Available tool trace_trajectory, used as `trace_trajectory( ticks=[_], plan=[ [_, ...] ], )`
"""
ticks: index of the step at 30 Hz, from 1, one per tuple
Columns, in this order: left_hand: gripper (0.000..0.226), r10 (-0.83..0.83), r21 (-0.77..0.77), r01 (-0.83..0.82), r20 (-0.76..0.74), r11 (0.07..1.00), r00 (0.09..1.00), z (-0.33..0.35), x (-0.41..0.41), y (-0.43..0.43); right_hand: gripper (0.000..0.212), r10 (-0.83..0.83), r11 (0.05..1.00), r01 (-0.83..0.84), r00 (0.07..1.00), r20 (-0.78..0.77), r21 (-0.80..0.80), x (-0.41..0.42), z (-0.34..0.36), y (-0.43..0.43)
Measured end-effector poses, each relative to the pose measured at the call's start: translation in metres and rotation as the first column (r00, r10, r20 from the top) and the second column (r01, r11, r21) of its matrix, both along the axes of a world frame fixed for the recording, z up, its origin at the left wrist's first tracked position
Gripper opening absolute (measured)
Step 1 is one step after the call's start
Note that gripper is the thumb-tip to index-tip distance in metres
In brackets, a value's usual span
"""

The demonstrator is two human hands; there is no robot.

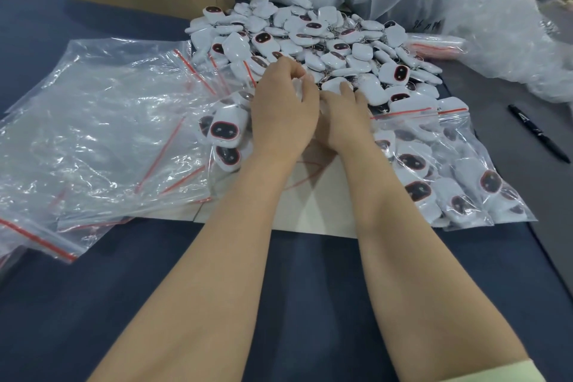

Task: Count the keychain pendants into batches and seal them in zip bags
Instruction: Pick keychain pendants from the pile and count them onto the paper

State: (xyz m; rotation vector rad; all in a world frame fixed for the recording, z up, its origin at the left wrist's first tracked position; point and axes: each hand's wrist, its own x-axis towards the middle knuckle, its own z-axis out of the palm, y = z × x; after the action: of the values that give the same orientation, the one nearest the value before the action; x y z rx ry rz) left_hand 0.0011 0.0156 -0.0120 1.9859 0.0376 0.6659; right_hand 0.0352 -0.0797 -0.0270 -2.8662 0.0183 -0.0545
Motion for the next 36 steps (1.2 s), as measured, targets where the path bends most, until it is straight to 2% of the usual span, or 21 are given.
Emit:
trace_trajectory(
  ticks=[6,11,13,16,18,23,26,29,31,33,36],
  plan=[
    [0.015,0.001,0.000,-0.001,-0.009,1.000,1.000,0.000,-0.001,-0.001,0.054,-0.088,0.995,0.090,0.995,-0.051,0.033,0.001,-0.006,0.006],
    [0.015,-0.007,-0.002,0.006,-0.025,1.000,1.000,0.000,0.000,-0.001,0.057,-0.129,0.988,0.127,0.991,0.021,0.088,0.000,-0.006,0.005],
    [0.016,-0.007,-0.005,0.007,-0.024,1.000,1.000,0.000,0.001,-0.001,0.057,-0.150,0.975,0.130,0.983,0.104,0.179,0.000,-0.007,0.005],
    [0.015,-0.004,-0.003,0.004,-0.021,1.000,1.000,0.001,0.000,-0.001,0.056,-0.268,0.897,0.171,0.943,0.195,0.407,0.005,-0.005,0.005],
    [0.015,-0.003,-0.004,0.003,-0.018,1.000,1.000,0.001,0.000,-0.001,0.050,-0.314,0.862,0.178,0.922,0.225,0.474,0.007,-0.004,0.005],
    [0.016,-0.007,-0.008,0.006,-0.012,1.000,1.000,0.001,0.000,-0.001,0.040,-0.390,0.726,0.087,0.869,0.304,0.682,0.005,-0.001,0.003],
    [0.016,-0.004,-0.003,0.004,-0.012,1.000,1.000,0.001,0.000,-0.001,0.037,-0.358,0.811,0.094,0.861,0.362,0.577,0.005,-0.001,0.001],
    [0.016,-0.010,-0.013,0.010,-0.018,1.000,1.000,0.001,0.000,-0.001,0.044,-0.245,0.931,0.172,0.948,0.203,0.323,0.004,-0.006,0.001],
    [0.017,-0.016,-0.015,0.016,-0.023,1.000,1.000,0.001,0.000,-0.001,0.043,-0.183,0.974,0.161,0.973,0.139,0.159,0.005,-0.009,0.000],
    [0.017,-0.019,-0.018,0.018,-0.024,1.000,1.000,0.001,0.000,-0.001,0.038,-0.170,0.978,0.146,0.972,0.160,0.151,0.005,-0.011,0.000],
    [0.017,-0.016,-0.018,0.016,-0.021,1.000,1.000,0.001,0.000,-0.001,0.029,-0.216,0.951,0.156,0.953,0.212,0.266,0.005,-0.011,0.000]
  ],
)
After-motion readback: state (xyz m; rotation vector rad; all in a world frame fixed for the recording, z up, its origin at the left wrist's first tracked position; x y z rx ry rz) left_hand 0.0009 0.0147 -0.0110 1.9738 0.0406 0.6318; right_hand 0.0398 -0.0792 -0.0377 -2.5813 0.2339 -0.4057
